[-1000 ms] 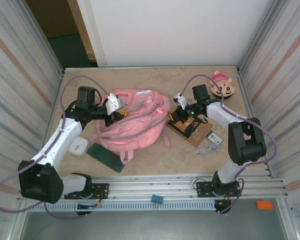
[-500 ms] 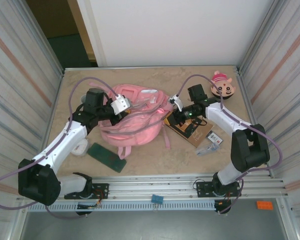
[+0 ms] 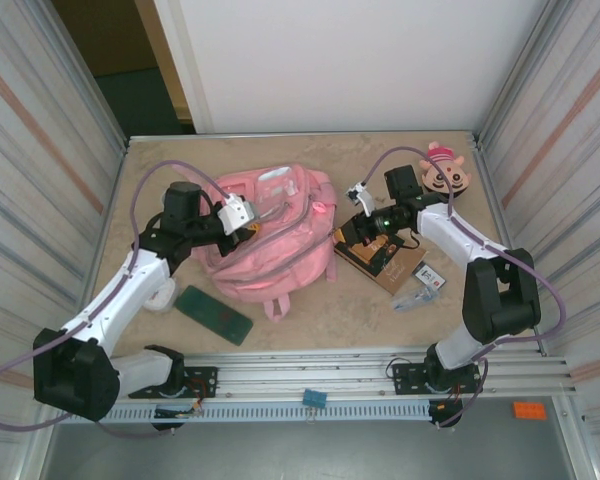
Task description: Pack the student bag
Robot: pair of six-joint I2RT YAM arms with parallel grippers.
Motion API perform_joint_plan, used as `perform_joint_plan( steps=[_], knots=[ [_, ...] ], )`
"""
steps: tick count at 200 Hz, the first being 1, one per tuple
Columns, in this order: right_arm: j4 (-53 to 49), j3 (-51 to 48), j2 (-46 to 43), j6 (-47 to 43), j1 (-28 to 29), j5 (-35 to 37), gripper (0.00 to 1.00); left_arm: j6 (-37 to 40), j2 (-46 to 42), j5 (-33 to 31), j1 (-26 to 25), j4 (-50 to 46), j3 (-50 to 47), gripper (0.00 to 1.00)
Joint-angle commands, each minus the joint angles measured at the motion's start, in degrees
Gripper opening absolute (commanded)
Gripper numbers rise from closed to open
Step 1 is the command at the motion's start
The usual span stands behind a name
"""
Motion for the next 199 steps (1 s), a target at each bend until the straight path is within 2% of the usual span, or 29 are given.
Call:
perform_joint_plan(
  steps=[1,52,67,76,88,115,139,156,182,199],
  knots=[
    [3.27,0.48,1.13,3.35,-2.33,4.75,0.05,2.02,-4.21,9.25,1.98,2.77,0.39,0.00],
    [7.78,2.39,3.46,5.03,-2.68,7.01,0.05,6.91,-3.41,18.37,2.48,-3.29,2.24,0.00],
    [8.84,2.81,4.30,5.35,-2.05,10.87,0.04,8.01,-3.29,19.83,2.48,-4.15,2.54,0.00],
    [10.03,2.85,4.80,6.56,-1.85,15.67,0.04,8.41,-3.26,20.70,2.47,-4.77,2.83,0.00],
    [12.20,2.85,5.37,8.92,-2.13,20.31,0.04,9.29,-3.16,21.41,2.47,-6.15,3.35,0.00],
    [17.40,3.80,7.45,13.84,-3.60,21.10,0.06,10.26,-3.26,22.28,2.47,-7.57,3.52,0.00],
    [18.51,5.47,9.88,14.57,-3.69,21.19,0.09,6.15,-3.54,20.21,2.37,-3.90,2.36,0.00],
    [18.83,5.49,10.27,13.53,-3.77,19.70,0.15,3.49,-3.85,19.06,2.36,-1.43,1.48,0.00],
    [15.83,4.47,7.53,10.70,-4.11,16.50,0.35,-2.10,-3.95,13.59,2.37,2.75,0.40,0.00],
    [13.24,1.44,2.86,7.90,-4.12,14.75,0.43,-3.84,-3.48,10.82,2.43,2.86,0.61,0.00]
  ],
)
